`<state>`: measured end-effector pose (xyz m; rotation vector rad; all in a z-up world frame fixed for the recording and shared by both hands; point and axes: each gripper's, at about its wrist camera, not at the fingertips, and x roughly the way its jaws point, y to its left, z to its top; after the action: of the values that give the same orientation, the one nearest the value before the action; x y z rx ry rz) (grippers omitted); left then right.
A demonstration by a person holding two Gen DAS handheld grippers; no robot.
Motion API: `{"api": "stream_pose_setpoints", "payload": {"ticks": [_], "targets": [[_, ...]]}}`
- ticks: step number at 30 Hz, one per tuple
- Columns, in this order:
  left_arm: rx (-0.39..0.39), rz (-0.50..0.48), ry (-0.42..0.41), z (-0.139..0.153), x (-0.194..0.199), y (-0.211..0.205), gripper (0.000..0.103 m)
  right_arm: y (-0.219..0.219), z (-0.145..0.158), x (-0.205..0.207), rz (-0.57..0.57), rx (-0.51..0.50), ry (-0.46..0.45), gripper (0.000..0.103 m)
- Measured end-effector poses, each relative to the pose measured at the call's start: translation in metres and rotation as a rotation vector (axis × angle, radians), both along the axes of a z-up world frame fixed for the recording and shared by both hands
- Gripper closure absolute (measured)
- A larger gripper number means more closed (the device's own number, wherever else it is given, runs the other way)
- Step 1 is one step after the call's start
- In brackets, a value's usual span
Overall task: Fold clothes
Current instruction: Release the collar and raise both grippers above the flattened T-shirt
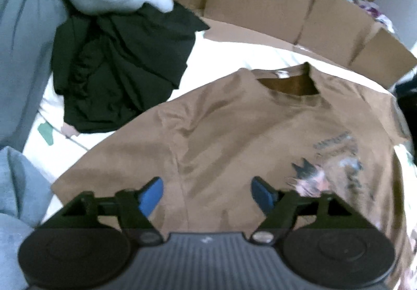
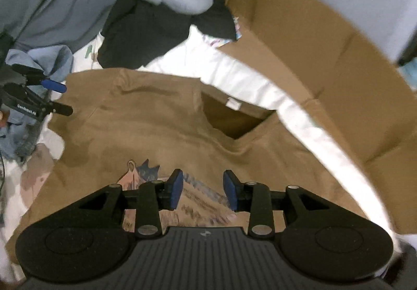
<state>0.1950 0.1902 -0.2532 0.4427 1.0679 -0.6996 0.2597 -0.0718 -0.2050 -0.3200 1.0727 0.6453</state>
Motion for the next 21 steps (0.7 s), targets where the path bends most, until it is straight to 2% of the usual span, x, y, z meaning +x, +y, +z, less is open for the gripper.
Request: {"api": "stream_pose_setpoints", "payload": {"ticks": [3,5,9,13,17,21], "targets": [[-0.008,-0.011,0.017,0.028,-0.012,0.003,0.011,-0.023,0.055,-0.014,-0.046,-0.014,-0.029,0.044],[-0.025,0.002,-0.007,0.053,-0.020,0.006,0.006,-0.036,0.087,-0.023,-0.060,-0.037,-0.050,0.039],[-0.065,0.049,-0.013,0.096,-0.034,0.012,0.005,-0.067,0.138,-0.039,-0.108,-0.013,-0.064,0.037],[-0.039,0.042,-0.062,0.137,-0.055,0.015,0.005,-0.098,0.178,-0.059,-0.131,0.028,-0.102,0.037],[-0.057,0.091,-0.086,0.178,-0.080,0.028,0.005,-0.129,0.213,-0.082,-0.130,0.085,-0.140,0.036],[-0.053,0.112,-0.095,0.211,-0.108,0.042,0.005,-0.164,0.240,-0.111,-0.114,0.161,-0.169,0.021]]}}
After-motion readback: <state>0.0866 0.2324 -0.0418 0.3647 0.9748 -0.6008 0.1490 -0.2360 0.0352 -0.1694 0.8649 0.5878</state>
